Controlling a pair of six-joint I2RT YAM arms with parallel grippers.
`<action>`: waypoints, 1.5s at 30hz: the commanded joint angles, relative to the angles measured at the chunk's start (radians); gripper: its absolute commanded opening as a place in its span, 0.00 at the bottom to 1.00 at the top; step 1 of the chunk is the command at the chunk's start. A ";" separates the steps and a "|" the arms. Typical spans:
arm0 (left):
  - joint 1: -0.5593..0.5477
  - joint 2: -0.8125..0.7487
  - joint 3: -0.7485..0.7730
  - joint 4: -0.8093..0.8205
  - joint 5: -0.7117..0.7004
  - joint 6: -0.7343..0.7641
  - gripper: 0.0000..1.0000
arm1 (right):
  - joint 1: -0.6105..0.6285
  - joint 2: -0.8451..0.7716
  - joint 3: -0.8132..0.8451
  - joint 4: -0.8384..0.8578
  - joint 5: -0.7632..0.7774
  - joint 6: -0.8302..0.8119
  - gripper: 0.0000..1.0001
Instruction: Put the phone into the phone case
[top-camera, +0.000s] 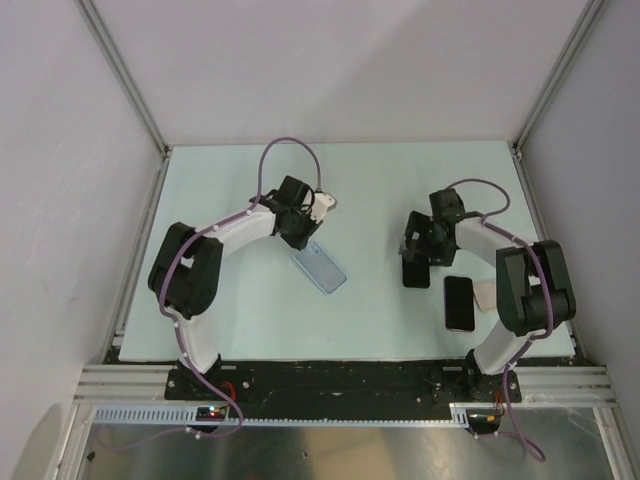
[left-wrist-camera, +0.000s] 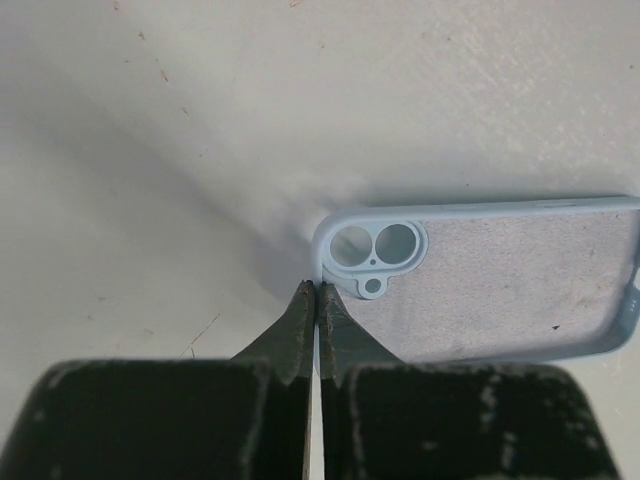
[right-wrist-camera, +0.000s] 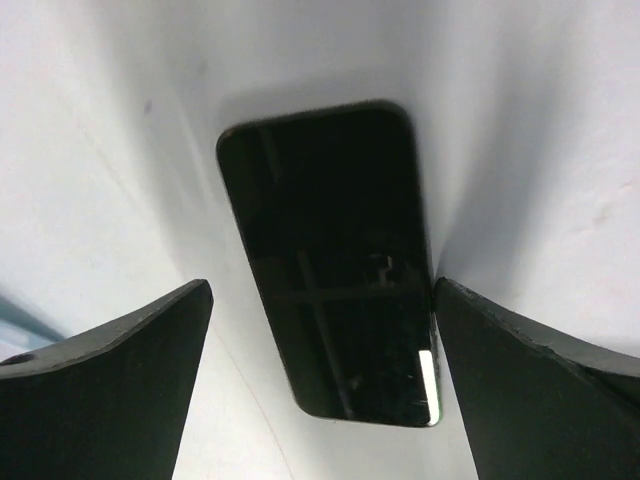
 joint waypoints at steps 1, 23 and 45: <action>0.004 -0.055 0.018 -0.002 -0.051 0.029 0.00 | 0.111 -0.032 -0.042 -0.071 -0.005 0.047 0.99; 0.012 -0.228 0.053 -0.019 -0.535 -0.563 0.59 | 0.316 0.062 0.023 -0.215 0.418 0.300 0.94; 0.009 -0.531 -0.437 0.117 -0.438 -1.126 0.63 | 0.316 0.036 0.035 -0.102 0.140 0.143 0.40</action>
